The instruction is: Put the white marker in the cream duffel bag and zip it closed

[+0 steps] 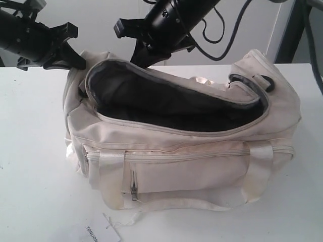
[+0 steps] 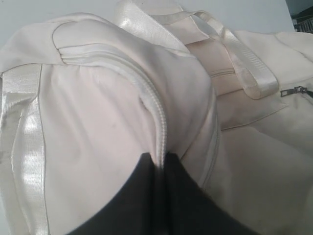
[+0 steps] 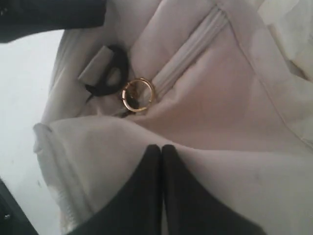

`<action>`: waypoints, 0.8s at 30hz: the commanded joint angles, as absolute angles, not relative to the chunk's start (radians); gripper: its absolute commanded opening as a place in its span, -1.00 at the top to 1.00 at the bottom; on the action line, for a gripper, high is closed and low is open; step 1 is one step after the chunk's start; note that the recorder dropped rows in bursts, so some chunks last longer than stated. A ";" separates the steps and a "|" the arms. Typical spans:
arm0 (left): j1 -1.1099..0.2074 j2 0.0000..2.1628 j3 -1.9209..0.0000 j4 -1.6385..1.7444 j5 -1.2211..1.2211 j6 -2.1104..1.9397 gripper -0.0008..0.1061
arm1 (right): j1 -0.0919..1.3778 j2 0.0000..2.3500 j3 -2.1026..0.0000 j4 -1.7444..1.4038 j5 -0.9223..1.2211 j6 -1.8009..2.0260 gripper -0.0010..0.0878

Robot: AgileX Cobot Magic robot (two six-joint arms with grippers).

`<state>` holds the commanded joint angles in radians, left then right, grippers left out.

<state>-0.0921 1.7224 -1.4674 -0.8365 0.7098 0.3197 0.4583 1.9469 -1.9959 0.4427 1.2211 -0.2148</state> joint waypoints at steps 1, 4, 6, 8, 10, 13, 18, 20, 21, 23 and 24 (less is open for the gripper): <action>-0.092 1.722 -1.467 -0.841 0.714 0.320 0.99 | 0.458 1.935 -1.996 0.426 1.221 -0.213 0.98; -0.092 1.722 -1.467 -0.849 0.718 0.320 0.99 | 0.458 1.912 -1.996 0.420 1.221 -0.213 0.98; -0.092 1.722 -1.467 -0.866 0.718 0.320 0.99 | 0.460 1.905 -1.996 0.425 1.221 -0.207 0.98; -0.092 1.722 -1.467 -0.882 0.719 0.320 0.99 | 0.470 1.905 -1.987 0.430 1.221 -0.197 0.98; -0.092 1.722 -1.467 -0.902 0.726 0.320 0.99 | 0.484 1.905 -1.962 0.432 1.221 -0.197 0.98; -0.092 1.722 -1.467 -0.911 0.729 0.320 0.99 | 0.508 1.905 -1.898 0.428 1.221 -0.197 0.98; -0.092 1.722 -1.467 -0.911 0.733 0.322 0.99 | 0.510 1.873 -1.840 0.391 1.221 -0.197 0.98; -0.092 1.722 -1.467 -0.923 0.731 0.322 0.99 | 0.510 1.839 -1.808 0.391 1.221 -0.197 0.98; -0.092 1.722 -1.467 -0.933 0.731 0.322 0.99 | 0.510 1.828 -1.792 0.391 1.221 -0.197 0.98; -0.092 1.722 -1.467 -0.960 0.734 0.322 0.99 | 0.510 1.817 -1.753 0.391 1.221 -0.197 0.98; -0.092 1.722 -1.467 -0.967 0.734 0.322 0.99 | 0.510 1.815 -1.737 0.391 1.221 -0.197 0.98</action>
<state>-0.0921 1.7224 -1.4674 -0.9667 0.7337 0.3222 0.5105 1.8151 -1.7366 0.3907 1.2211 -0.1974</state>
